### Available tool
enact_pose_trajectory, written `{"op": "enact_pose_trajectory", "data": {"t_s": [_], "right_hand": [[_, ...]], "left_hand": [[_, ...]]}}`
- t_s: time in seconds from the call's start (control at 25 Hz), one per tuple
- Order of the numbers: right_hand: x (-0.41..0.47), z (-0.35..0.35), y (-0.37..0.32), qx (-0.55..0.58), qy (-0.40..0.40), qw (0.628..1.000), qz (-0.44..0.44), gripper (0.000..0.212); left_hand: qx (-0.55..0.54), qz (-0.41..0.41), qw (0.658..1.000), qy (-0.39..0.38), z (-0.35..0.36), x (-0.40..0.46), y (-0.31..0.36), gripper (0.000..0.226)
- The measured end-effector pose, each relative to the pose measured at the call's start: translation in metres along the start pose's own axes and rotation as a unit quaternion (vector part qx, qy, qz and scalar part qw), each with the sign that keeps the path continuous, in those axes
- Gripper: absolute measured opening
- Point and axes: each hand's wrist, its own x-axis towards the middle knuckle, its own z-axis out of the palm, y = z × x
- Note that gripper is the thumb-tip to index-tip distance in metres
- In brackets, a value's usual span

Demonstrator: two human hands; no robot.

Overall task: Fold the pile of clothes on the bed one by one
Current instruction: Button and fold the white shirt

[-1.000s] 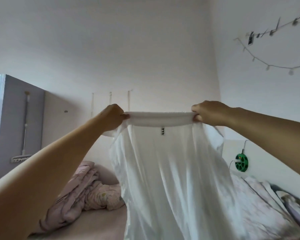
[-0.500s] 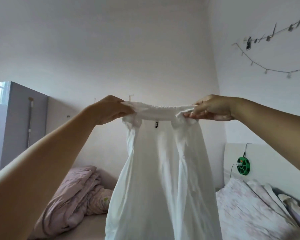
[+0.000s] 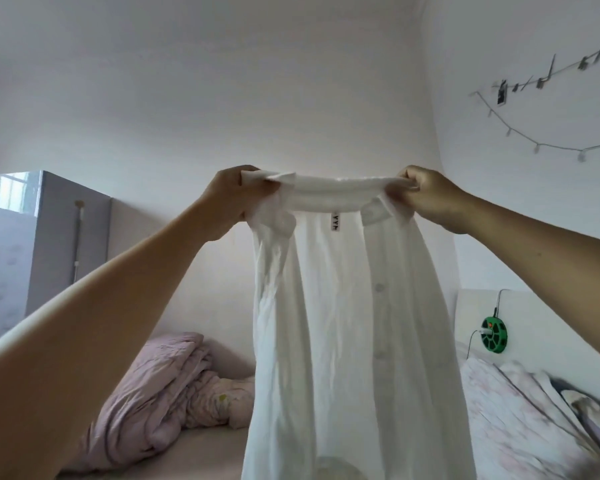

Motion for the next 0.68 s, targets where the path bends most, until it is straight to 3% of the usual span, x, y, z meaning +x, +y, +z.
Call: {"op": "enact_pose_trajectory", "data": {"t_s": [0.12, 0.24, 0.36, 0.48, 0.56, 0.64, 0.68], "right_hand": [[-0.004, -0.007, -0.006, 0.012, 0.021, 1.0, -0.02, 0.015], [-0.007, -0.014, -0.015, -0.108, 0.07, 0.987, -0.099, 0.016], [-0.015, -0.014, -0.025, -0.274, 0.083, 0.947, -0.144, 0.026], [-0.021, -0.014, -0.035, -0.29, 0.066, 0.947, -0.12, 0.028], [-0.025, -0.015, -0.04, -0.239, 0.029, 0.966, -0.094, 0.034], [-0.032, -0.016, -0.042, -0.184, -0.031, 0.98, -0.065, 0.038], [-0.036, -0.018, -0.043, -0.141, -0.058, 0.987, -0.044, 0.039]], "left_hand": [[-0.032, 0.015, 0.999, -0.002, 0.005, -0.006, 0.012, 0.013], [0.136, 0.082, 0.986, 0.046, 0.003, -0.008, 0.033, 0.013], [0.353, 0.156, 0.921, 0.049, -0.005, -0.009, 0.047, 0.003], [0.334, 0.159, 0.927, 0.069, -0.008, -0.017, 0.058, 0.006], [0.259, 0.108, 0.959, 0.045, -0.016, -0.024, 0.063, 0.015], [0.148, -0.038, 0.982, -0.109, -0.032, -0.041, 0.07, 0.039], [0.137, -0.121, 0.965, -0.189, -0.043, -0.047, 0.071, 0.054]]}}
